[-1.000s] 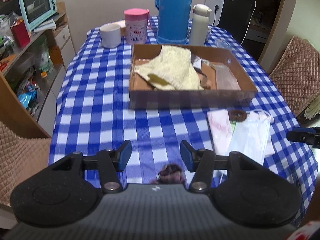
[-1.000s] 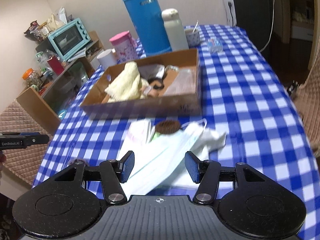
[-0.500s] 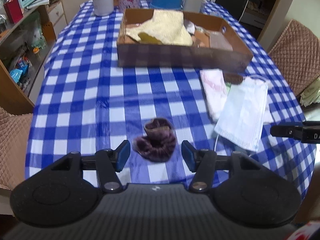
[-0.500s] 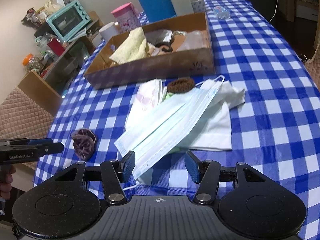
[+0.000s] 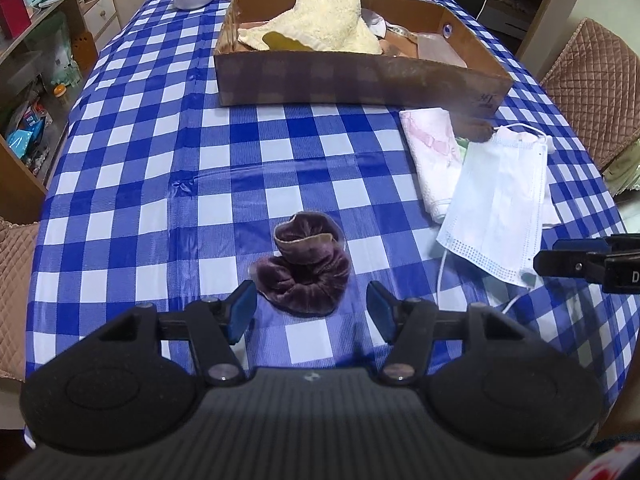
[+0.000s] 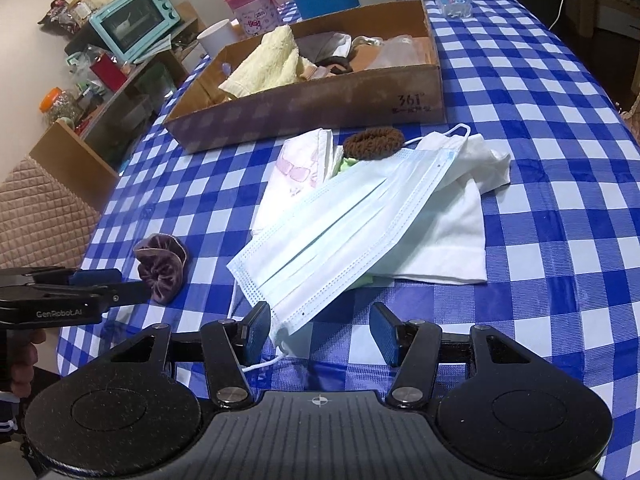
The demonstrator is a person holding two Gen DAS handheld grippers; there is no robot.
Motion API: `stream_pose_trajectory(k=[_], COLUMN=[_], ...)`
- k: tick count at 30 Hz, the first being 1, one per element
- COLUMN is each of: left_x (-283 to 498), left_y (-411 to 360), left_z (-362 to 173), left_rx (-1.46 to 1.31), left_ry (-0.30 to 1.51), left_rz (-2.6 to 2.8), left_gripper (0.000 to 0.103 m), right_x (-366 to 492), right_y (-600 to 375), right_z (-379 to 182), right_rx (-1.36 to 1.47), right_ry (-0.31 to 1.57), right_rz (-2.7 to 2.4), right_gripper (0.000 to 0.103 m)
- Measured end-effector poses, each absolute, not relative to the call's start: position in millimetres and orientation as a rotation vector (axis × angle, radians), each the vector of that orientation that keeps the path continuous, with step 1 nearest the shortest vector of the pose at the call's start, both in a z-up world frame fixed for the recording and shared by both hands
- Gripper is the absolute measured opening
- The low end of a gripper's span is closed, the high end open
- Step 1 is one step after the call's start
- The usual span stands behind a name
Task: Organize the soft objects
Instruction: 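Move the left tool down to the purple scrunchie and close on it, then lift the scrunchie with the left tool while the right tool grasps the blue mask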
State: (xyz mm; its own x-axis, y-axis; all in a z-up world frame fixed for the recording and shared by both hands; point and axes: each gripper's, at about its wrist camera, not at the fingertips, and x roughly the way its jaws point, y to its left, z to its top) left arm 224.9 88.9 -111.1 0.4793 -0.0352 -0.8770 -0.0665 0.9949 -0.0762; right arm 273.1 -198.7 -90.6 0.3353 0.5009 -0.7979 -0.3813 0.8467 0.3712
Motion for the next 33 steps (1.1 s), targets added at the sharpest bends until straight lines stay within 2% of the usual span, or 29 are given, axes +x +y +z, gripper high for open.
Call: stream_pose_trajectory(k=[22, 27, 29, 33], left_x=[258, 260, 259, 258], left_y=[88, 86, 86, 88], left_z=[-137, -141, -141, -139], left_rx=[-0.061, -0.035, -0.024, -0.023], left_ry=[1.039, 1.036, 1.027, 1.016], left_rz=[0.053, 0.062, 0.061, 0.073], left_gripper=[0.057, 0.047, 0.037, 0.029], right_x=[291, 293, 293, 294], right_y=[-196, -196, -196, -196], right_z=[-101, -101, -101, -101], right_rx=[0.167, 0.175, 0.176, 0.177], right_ry=[1.087, 1.084, 1.082, 1.080], right_rz=[0.530, 0.528, 0.528, 0.527], right_gripper=[0.056, 0.056, 0.056, 0.056])
